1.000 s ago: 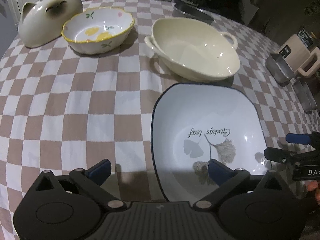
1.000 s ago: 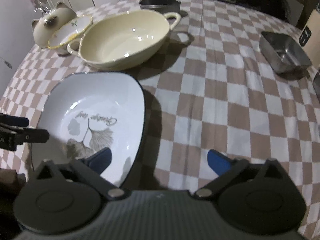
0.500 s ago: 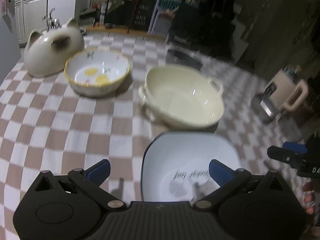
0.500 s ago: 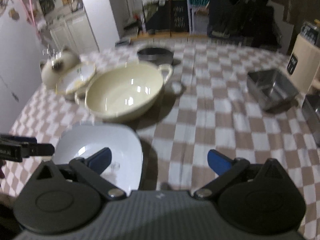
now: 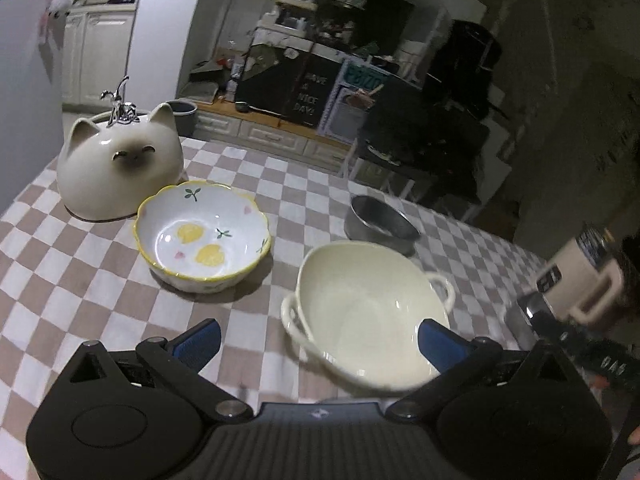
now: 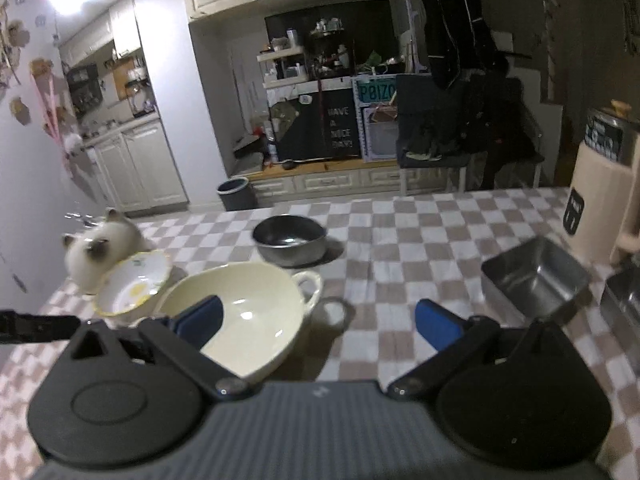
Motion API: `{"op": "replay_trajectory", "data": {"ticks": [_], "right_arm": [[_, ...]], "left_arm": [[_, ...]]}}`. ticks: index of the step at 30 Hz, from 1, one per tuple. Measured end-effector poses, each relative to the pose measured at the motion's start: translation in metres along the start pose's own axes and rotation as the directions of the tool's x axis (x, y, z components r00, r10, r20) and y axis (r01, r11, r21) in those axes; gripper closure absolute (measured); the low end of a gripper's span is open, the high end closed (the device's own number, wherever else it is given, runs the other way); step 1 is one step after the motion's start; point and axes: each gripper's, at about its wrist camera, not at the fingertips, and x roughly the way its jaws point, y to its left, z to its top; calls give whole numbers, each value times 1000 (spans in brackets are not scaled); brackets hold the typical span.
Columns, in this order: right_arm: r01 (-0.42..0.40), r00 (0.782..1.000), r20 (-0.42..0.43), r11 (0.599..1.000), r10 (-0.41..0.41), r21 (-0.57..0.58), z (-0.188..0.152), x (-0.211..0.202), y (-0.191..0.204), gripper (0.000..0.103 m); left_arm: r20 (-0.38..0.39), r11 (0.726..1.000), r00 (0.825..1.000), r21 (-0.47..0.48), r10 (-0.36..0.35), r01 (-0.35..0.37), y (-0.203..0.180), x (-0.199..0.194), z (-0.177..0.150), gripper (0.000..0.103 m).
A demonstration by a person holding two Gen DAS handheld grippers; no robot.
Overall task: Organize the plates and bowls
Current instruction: 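Move the left tool to the cream two-handled bowl and grasp its rim, then lift the cream bowl with the left gripper and carry it toward the white plate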
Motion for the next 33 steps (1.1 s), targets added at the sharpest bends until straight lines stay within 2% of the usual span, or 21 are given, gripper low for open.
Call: {"op": "replay_trajectory", "data": {"ticks": [3,6,8,9,12,16,17,20,24,25,27,28,29,30,33], "right_arm": [[-26,1000,-5,1000,26,12,10,21,-5,0],[-52,998,-14,997,53,51,17,40,-11,2],[-107,993,-30,990,110,96,21,52,-15,10],[-121,991,-37,985,126,122,22,55,-16,12],[-158,982,-69,966,175,204,22,70,-21,29],[-159,972,-128,952,197,260,19,94,-27,61],[-154,970,-142,951,197,268,16,99,-28,66],[-155,964,-168,950,206,272,12,111,-30,70],[-169,955,-187,941,230,293,7,123,-31,70],[-176,952,-189,938,239,298,6,126,-30,70],[-171,953,-192,939,234,299,7,132,-29,70],[-165,956,-187,939,228,300,8,135,-30,73],[-168,955,-187,937,232,305,8,137,-30,85],[-185,949,-190,931,253,316,9,141,-32,90],[-165,952,-203,943,229,289,12,136,-27,92]], "left_arm": [[-3,999,1000,-44,15,-15,2,14,11,0],[-5,994,1000,-112,-8,8,6,28,18,4],[-40,984,998,-172,-47,40,10,41,18,16],[-62,979,996,-199,-60,46,12,48,17,19],[-117,969,990,-241,-78,48,14,65,11,31],[-150,971,987,-238,-55,18,17,77,8,44],[-158,971,986,-240,-55,16,18,79,7,47],[-184,965,981,-262,-62,12,25,87,5,55],[-214,956,974,-292,-68,3,29,98,2,66],[-220,954,973,-300,-73,4,30,100,1,72],[-229,953,971,-304,-72,-1,31,102,0,76],[-231,953,970,-303,-71,-2,31,103,0,78],[-232,952,970,-305,-70,-4,32,103,-1,79],[-232,951,970,-310,-72,-4,33,102,-1,80],[-226,944,971,-330,-82,2,36,103,0,80]]}}
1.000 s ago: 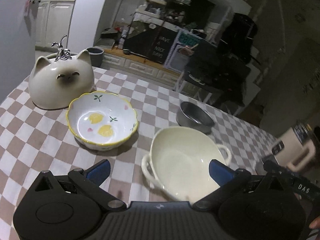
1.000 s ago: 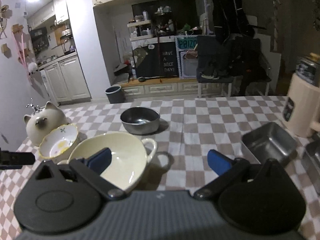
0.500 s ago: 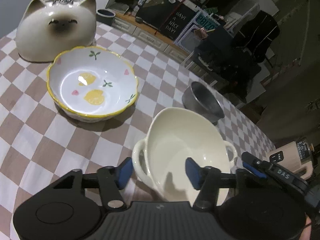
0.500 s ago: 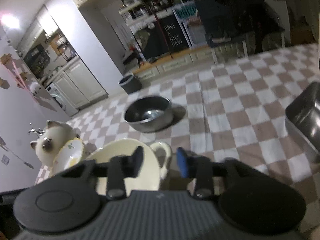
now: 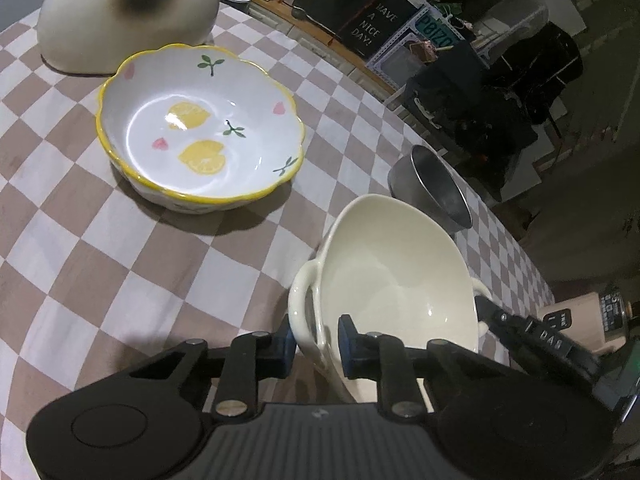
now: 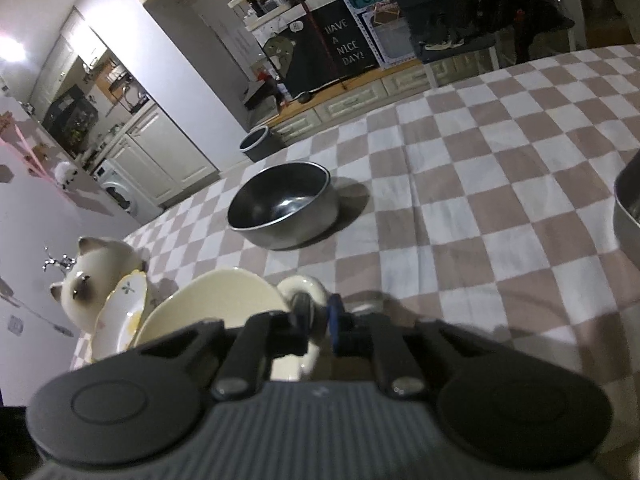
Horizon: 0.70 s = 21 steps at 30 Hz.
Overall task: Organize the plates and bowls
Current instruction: 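Lift the cream bowl with the left gripper and carry it toward the white plate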
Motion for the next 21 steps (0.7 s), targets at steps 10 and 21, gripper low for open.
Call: {"op": "replay_trajectory", "data": {"ticks": [10,21], "right_arm": [[42,996,-77,998,-46,-49,-22,-31,0,88],[14,998,-67,999,-17,-46,-18,-30,-3,86]], "left_arm": [[44,999,999,32,-8,6,0,4,14,87],[47,996,999,86,-14,10,-4,8,16,86]]}}
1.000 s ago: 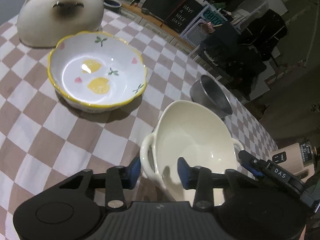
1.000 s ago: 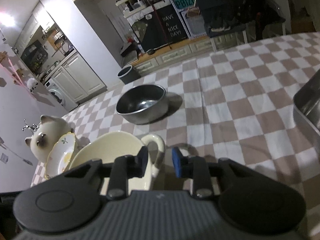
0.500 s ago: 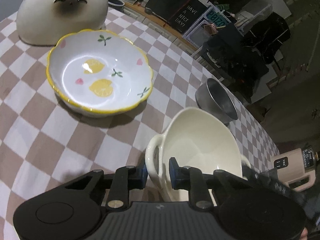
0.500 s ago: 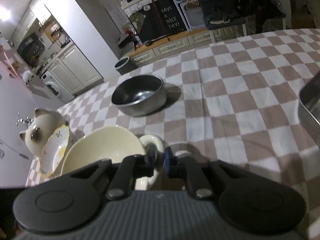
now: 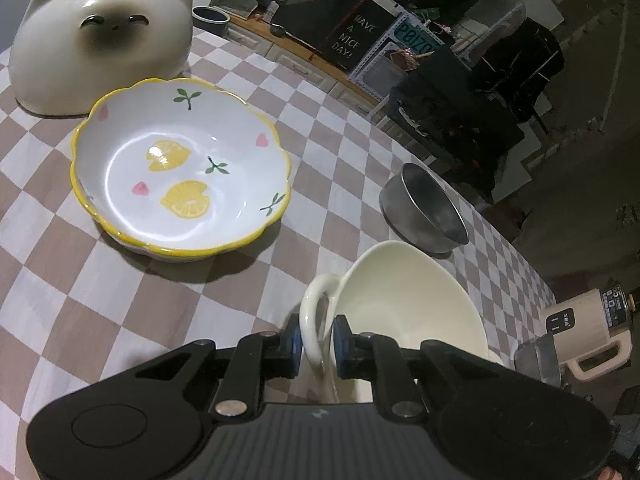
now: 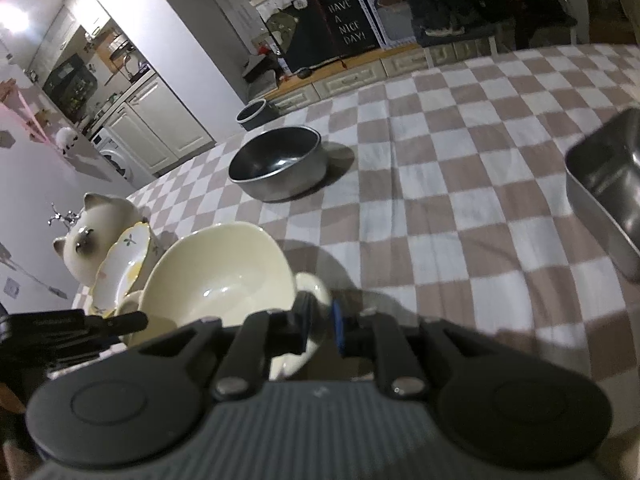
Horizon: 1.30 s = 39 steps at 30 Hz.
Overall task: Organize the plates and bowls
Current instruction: 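Lift the cream bowl with the left gripper and carry it toward the white plate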
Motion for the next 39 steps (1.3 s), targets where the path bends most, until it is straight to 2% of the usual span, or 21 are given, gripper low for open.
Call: {"op": "replay_trajectory", "data": {"ticks": [4,5,6,7,8,10,13,19,25,32,39], "right_arm": [[-5,1000,-7,1000,5,7,1,-3,-2,85],[-14,1000,-1,1000,14,13,2,-5,-4,78],[-53,999,9,998,53,21,3,-10,-7,65],[-90,996,19,996,89,30,4,-15,-9,37],[-115,993,31,993,114,28,5,-18,-9,25],[-122,992,29,992,122,-8,7,-20,-3,25],[-73,997,-7,996,73,-49,8,-9,4,29],[-12,998,-56,1000,12,-1,12,17,-2,61],[-26,996,-90,999,28,19,10,30,-2,72],[-4,997,-77,999,1,-41,8,31,6,72],[4,999,-41,998,-7,-70,8,28,8,72]], "left_arm": [[-1,1000,1000,8,-4,4,0,1,1,86],[-2,1000,1000,8,-6,6,1,2,1,86],[-3,1000,1000,7,-7,8,1,2,1,86],[-3,1000,1000,9,-6,6,1,2,1,86],[-5,1000,1000,11,-5,5,1,2,2,86],[-5,1000,1000,18,-2,2,0,3,1,86],[-5,1000,1000,27,0,0,-1,3,1,85],[-8,999,1000,41,0,0,-3,5,2,85],[-29,998,1000,67,5,-3,-3,17,3,86],[-38,997,999,76,8,-5,-5,28,3,87],[-22,989,999,146,38,-35,-13,24,4,87]]}}
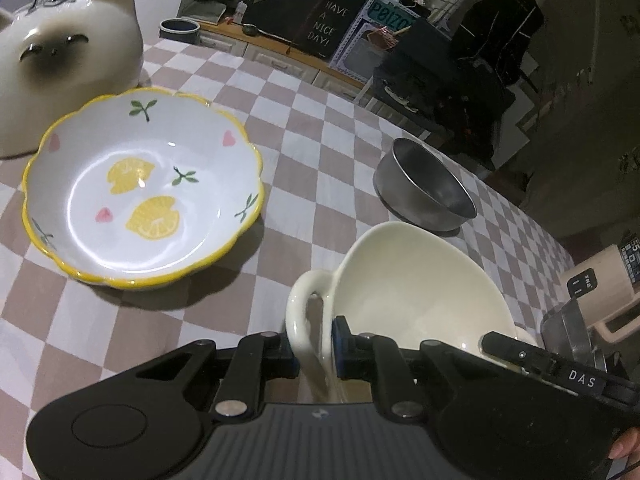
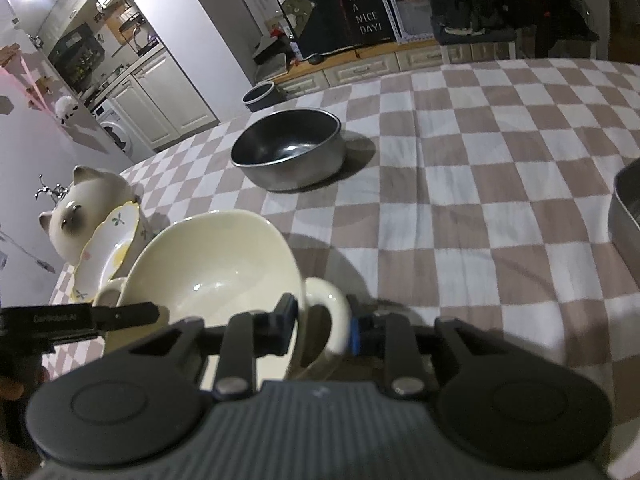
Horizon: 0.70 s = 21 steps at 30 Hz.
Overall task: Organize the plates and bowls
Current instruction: 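Lift the cream bowl with the left gripper and carry it toward the white plate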
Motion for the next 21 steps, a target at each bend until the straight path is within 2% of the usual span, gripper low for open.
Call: {"op": "replay_trajectory", "data": {"ticks": [6,15,21], "right_arm": [[-4,999,45,1000,5,-27,1,-14,6,72],[-23,991,131,998,30,-53,3,-60,26,72],[-18,985,168,997,31,-76,-6,-95,43,72]], "left_arm": [[43,1000,999,14,-8,8,-5,-16,5,87],[169,998,984,23,-56,52,-20,-74,10,88],[202,997,977,45,-72,65,-31,-112,-2,88]]}}
